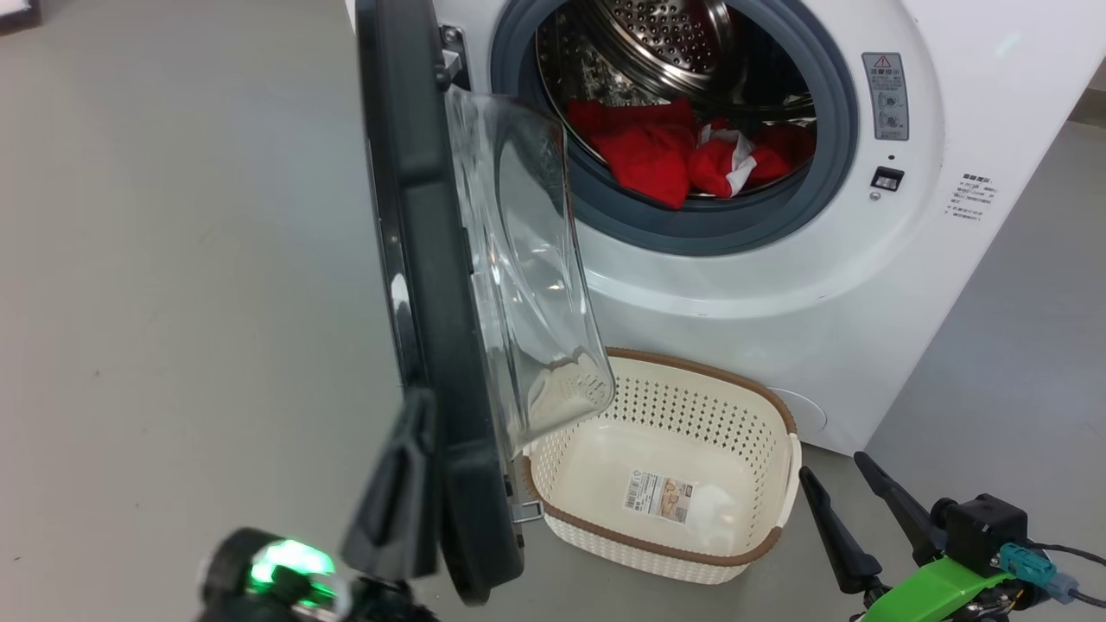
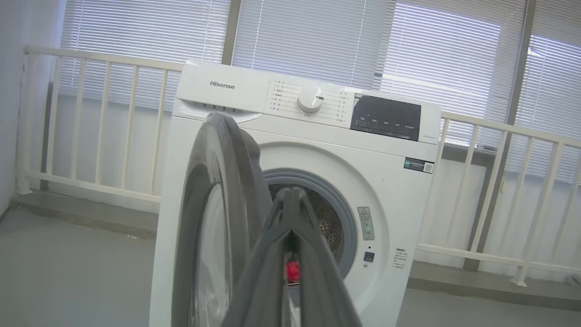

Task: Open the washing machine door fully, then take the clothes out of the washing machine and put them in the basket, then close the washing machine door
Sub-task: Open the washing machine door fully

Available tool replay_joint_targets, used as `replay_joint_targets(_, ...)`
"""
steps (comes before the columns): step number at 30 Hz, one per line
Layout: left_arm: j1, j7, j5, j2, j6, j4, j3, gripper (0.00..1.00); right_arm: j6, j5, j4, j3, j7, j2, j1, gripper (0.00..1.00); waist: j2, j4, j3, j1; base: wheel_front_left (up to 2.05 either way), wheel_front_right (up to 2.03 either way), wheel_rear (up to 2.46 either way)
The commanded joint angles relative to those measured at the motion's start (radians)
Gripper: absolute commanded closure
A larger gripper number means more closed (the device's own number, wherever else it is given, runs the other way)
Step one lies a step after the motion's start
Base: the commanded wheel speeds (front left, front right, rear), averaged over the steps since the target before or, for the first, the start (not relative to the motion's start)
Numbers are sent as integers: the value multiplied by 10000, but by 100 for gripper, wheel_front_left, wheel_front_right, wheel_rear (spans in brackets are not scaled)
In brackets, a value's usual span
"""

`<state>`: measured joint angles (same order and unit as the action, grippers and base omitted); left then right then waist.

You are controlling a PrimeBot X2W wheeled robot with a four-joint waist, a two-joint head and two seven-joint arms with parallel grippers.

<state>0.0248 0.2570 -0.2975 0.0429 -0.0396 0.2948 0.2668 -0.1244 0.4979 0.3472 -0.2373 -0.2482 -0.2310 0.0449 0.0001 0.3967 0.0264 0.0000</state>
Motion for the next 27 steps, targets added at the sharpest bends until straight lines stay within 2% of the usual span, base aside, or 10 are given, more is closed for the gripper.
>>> replay_joint_targets(1,193,48,2,74,-74,246,12,100,-63,-93,-245,-135,-135,-168,131,0,-1,-18,-1,0,0,0,0)
replay_joint_targets(7,-42,48,-579,74,31,-766,1709,100,-63,-277,-271,-134,-135,-130,120,0,-1,-86,-8,0,0,0,0)
replay_joint_targets(12,-52,48,-1199,74,-87,-1880,2313,100,-63,-399,-284,-122,-135,-82,132,0,-1,-135,20,0,0,0,0)
replay_joint_targets(19,152,48,-1769,74,-260,-2827,2125,100,-63,-409,-291,-94,-135,-72,137,0,-1,-131,76,0,0,0,0)
replay_joint_targets(27,329,48,-2072,74,-358,-3308,1447,100,-63,-428,-313,-85,-135,-102,190,0,-1,-73,211,0,0,0,0)
